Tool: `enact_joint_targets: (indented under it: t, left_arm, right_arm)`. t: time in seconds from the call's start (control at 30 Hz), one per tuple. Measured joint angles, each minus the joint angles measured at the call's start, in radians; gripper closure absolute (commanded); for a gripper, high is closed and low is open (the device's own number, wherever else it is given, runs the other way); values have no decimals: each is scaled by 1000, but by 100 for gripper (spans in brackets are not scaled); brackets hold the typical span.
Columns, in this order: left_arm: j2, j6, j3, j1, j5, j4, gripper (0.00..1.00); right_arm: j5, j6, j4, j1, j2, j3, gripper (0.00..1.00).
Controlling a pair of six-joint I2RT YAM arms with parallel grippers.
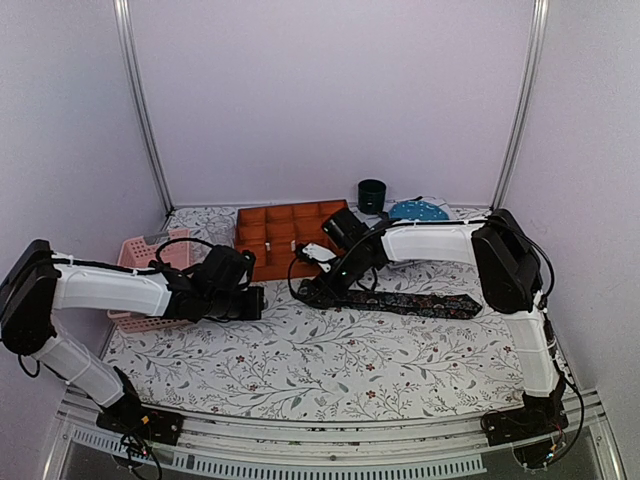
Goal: Roll the ties
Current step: Roll the tie at the center of the board.
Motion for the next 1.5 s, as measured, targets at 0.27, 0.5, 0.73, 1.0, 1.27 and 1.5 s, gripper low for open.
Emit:
enact_joint_targets:
  t: [0.27, 0.5, 0.73, 1.0, 1.27, 1.5]
  left_arm:
    - [13, 0, -1, 0, 8, 11, 100]
    - [20, 0, -1, 0, 14, 12, 100]
    - [29, 1, -1, 4, 18, 12, 100]
    - [45, 6, -1, 6, 19, 13, 100]
    - [50, 12, 0, 8, 21, 13, 100]
    - [50, 13, 0, 8, 21, 13, 100]
  right_arm:
    - [10, -58, 8, 0, 68, 45, 25]
    - [27, -98, 9, 0, 85, 68, 37]
    - [19, -130, 6, 0, 85, 68, 59]
    - [4, -142, 4, 0, 85, 68, 69]
    - [-9, -135, 12, -1, 85, 58, 26]
    - [-32, -108, 97, 0, 83, 24, 19]
